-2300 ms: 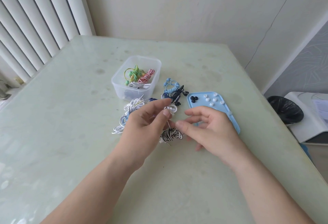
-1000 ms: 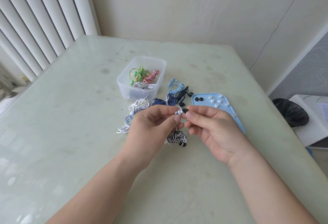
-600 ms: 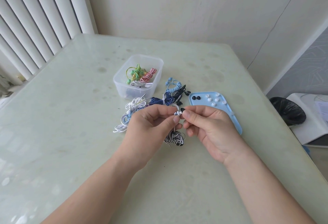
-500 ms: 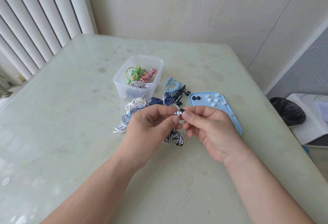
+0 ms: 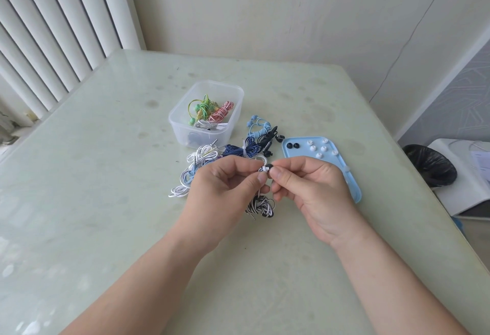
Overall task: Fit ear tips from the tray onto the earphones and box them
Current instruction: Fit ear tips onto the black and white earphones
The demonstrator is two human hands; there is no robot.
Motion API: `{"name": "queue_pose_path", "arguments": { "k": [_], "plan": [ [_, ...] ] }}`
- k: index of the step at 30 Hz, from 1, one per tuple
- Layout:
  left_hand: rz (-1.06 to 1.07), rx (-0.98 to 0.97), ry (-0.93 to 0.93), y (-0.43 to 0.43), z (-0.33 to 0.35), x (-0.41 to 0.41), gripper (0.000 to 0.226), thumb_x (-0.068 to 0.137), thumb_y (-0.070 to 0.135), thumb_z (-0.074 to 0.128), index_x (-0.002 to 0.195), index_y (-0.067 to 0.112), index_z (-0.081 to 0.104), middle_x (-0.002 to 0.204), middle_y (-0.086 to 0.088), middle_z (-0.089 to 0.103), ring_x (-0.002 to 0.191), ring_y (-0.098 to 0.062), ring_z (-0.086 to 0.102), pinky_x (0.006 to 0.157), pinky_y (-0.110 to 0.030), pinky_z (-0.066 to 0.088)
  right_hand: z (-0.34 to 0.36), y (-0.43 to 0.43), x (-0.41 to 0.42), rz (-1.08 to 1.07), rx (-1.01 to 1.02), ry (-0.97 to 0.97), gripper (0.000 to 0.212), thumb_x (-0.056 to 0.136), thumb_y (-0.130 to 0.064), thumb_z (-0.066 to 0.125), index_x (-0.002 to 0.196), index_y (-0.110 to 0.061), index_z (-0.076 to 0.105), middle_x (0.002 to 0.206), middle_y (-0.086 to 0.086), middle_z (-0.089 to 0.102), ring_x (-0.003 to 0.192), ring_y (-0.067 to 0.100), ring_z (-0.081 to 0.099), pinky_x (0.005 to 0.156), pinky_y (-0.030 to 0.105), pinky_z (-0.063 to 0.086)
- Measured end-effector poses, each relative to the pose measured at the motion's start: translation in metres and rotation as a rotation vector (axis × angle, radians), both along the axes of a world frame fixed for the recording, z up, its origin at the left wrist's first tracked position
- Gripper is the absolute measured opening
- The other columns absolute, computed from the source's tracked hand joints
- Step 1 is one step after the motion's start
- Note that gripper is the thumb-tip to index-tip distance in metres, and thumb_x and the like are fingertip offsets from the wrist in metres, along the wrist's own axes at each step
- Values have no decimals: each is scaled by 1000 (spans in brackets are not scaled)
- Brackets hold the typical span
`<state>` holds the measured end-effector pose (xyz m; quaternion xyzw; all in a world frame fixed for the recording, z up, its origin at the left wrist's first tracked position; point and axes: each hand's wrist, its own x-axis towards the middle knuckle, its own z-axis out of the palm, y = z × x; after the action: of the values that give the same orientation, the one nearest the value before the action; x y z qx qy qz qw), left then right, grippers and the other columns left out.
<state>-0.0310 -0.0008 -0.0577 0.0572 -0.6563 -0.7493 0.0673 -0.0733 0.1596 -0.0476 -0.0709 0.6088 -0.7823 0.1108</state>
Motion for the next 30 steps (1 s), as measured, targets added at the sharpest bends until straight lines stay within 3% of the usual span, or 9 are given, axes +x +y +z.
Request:
{"name": "queue_pose_path", "arguments": {
  "k": [4,8,20,25,30],
  "plan": [
    [24,-3,15,0,-1,1,7,92,2,74,96,7,75,89,-12,80,87,-33,78,88,-51,63,-5,-4,3,-66,75,92,12,87,6,71,90,-5,75,75,16,74,66,21,68,62,31,56],
    [40,-22,22,1,-1,0,7,91,1,74,94,7,75,85,-10,80,83,-29,78,82,-40,64,-7,-7,4,-92,125,158,10,89,3,72,93,-5,76,78,11,77,68,18,71,63,29,56],
    [-5,-16,50,3,-1,3,9,91,0,74,99,5,74,88,-12,80,82,-23,77,83,-36,63,-6,2,-4,6,-29,19,11,85,5,69,87,-6,73,76,15,72,66,23,65,62,30,53],
    [-39,-24,56,3,0,4,8,93,-1,72,100,2,74,85,-14,79,77,-19,75,78,-28,60,-8,8,-8,93,23,12,10,80,-8,71,89,-4,71,79,16,70,69,22,65,62,30,52],
    [-39,-51,34,2,0,3,6,92,3,74,97,6,75,85,-15,79,77,-21,75,80,-34,63,-12,8,-9,132,19,9,5,84,-4,69,88,-4,68,79,16,69,71,25,65,61,30,52]
  ]
}}
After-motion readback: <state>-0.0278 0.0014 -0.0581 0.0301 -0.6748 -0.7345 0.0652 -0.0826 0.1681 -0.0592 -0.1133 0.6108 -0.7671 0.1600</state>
